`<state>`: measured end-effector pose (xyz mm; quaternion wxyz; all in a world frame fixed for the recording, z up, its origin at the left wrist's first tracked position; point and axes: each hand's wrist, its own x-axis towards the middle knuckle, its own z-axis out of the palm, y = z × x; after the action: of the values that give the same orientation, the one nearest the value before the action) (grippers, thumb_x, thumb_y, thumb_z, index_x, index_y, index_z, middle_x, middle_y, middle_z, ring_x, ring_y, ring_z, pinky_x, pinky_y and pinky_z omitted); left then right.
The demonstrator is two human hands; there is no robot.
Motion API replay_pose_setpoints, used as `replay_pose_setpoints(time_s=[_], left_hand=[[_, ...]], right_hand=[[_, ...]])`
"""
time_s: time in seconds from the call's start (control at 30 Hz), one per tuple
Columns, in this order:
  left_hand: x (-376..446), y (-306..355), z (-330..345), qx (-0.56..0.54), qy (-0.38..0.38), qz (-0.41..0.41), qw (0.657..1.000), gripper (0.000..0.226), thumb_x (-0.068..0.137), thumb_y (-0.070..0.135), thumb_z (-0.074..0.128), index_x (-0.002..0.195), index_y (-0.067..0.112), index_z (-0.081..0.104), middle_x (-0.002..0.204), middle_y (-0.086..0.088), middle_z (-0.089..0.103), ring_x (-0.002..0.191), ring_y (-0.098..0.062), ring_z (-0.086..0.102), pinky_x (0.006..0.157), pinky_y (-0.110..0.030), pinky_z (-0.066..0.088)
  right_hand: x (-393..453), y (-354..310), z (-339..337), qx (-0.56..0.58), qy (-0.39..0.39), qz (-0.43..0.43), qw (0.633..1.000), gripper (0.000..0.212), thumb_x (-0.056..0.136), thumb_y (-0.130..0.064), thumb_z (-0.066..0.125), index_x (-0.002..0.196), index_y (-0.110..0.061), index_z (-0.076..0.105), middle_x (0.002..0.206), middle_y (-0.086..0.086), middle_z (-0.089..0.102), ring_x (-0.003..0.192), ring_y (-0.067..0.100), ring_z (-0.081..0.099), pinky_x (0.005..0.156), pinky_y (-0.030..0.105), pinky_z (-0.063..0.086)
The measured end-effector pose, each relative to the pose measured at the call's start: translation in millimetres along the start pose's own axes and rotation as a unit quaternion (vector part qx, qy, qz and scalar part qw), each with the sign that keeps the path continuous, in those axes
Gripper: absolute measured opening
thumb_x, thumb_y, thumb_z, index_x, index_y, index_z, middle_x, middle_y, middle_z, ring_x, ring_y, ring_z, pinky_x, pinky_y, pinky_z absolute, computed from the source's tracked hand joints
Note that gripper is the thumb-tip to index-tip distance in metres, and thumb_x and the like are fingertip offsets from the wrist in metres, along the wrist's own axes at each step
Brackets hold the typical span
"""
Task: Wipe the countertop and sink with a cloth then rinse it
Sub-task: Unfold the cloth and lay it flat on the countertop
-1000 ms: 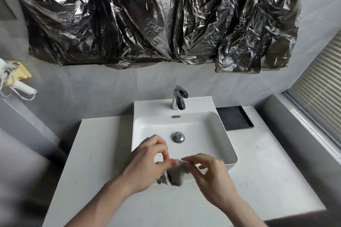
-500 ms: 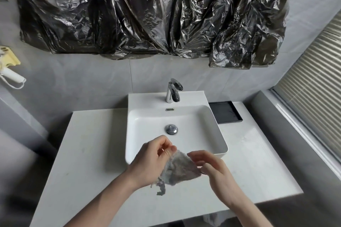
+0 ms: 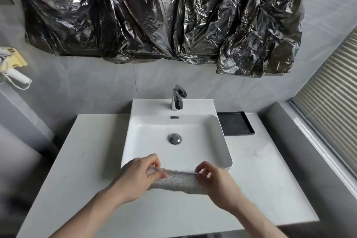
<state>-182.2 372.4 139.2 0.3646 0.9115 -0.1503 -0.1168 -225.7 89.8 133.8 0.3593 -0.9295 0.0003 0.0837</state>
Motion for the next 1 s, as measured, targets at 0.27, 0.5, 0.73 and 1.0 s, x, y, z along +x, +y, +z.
replay_pose_setpoints(time_s=[0.27,0.5,0.73,1.0], left_hand=[[3.9,32.2,89.1,0.051,0.003,-0.068,0.996,0.022,0.097,0.054,0.056,0.091,0.035,0.047,0.078,0.018,0.061,0.071,-0.001,0.054,0.061,-0.019,0.039],[5.5,51.4,143.0,0.002,0.088,-0.091,0.992,0.017,0.099,0.031,0.063,0.086,0.033,0.052,0.09,0.019,0.059,0.082,0.0,0.056,0.07,-0.019,0.042],[-16.1,50.8,165.2,0.019,0.122,-0.071,0.99,0.017,0.097,0.028,0.065,0.087,0.035,0.054,0.093,0.022,0.053,0.086,-0.003,0.056,0.075,-0.016,0.044],[-45.1,0.6,231.6,0.099,-0.097,-0.155,0.978,0.016,0.1,0.047,0.054,0.089,0.036,0.051,0.097,0.022,0.056,0.097,0.002,0.049,0.085,-0.027,0.048]], right_hand=[[-3.0,101.5,-34.4,-0.128,-0.105,-0.017,0.986,0.006,0.082,-0.03,0.054,0.081,-0.032,0.059,0.081,-0.019,0.063,0.079,0.01,0.062,0.074,0.028,0.05],[9.8,162.0,-58.8,-0.117,-0.018,-0.043,0.992,0.013,0.089,-0.016,0.06,0.091,-0.029,0.062,0.085,-0.018,0.066,0.077,0.009,0.062,0.072,0.028,0.05],[6.2,203.9,-59.8,-0.138,0.01,-0.084,0.987,0.012,0.1,-0.025,0.061,0.088,-0.03,0.06,0.083,-0.017,0.06,0.08,0.013,0.054,0.072,0.034,0.046],[-45.6,257.6,-3.8,-0.091,-0.17,0.009,0.981,0.023,0.086,-0.045,0.046,0.087,-0.032,0.065,0.093,-0.01,0.056,0.076,0.009,0.058,0.071,0.027,0.046]])
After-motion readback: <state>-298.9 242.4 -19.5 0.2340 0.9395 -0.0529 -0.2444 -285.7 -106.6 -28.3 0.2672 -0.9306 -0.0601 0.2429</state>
